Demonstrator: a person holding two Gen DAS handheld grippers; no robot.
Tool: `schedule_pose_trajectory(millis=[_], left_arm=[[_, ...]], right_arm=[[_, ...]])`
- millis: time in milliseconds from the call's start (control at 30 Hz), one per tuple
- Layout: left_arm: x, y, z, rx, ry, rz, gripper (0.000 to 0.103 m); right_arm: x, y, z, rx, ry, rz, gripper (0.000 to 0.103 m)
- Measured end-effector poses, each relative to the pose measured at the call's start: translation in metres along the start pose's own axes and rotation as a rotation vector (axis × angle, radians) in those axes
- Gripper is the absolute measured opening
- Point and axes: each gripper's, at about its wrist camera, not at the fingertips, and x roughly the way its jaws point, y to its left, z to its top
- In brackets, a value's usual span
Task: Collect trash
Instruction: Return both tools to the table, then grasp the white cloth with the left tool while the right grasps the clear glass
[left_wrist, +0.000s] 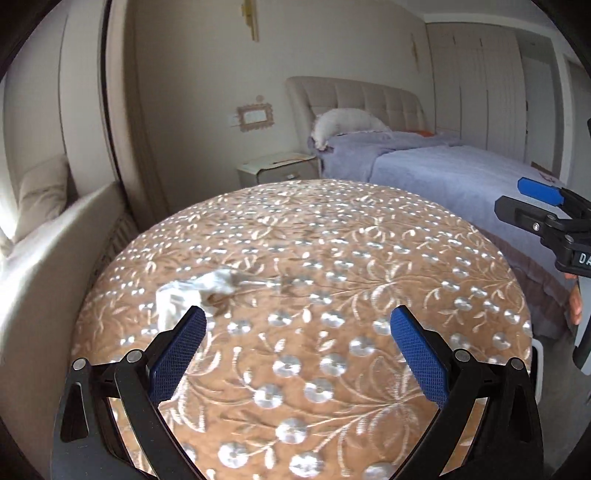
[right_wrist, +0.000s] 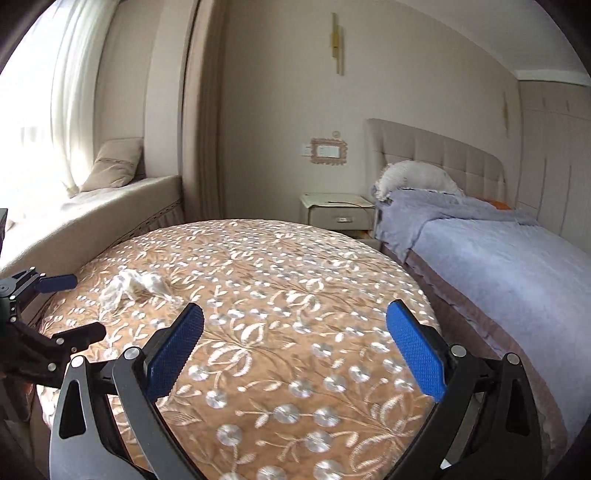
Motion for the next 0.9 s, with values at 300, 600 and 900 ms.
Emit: schedule_pose_trajectory(millis=[300, 600, 900], left_arm=[[0.039, 0.088, -0.003, -0.098, 0.073, 0.068, 0.098], [0.126, 0.138, -0.006, -0.189, 0.291, 0.044, 0.098], [0.163, 0.145, -0.009, -0.193, 0.369, 0.022, 0.090]], right_arm=[[0.058, 0.083, 0.024, -0.253, 0.006, 0.220, 0.099], [0.151, 0.123, 0.019, -0.382, 0.179, 0.382, 0.092], [0.217, 0.150, 0.007, -0.482, 0.350, 0.512, 0.069]])
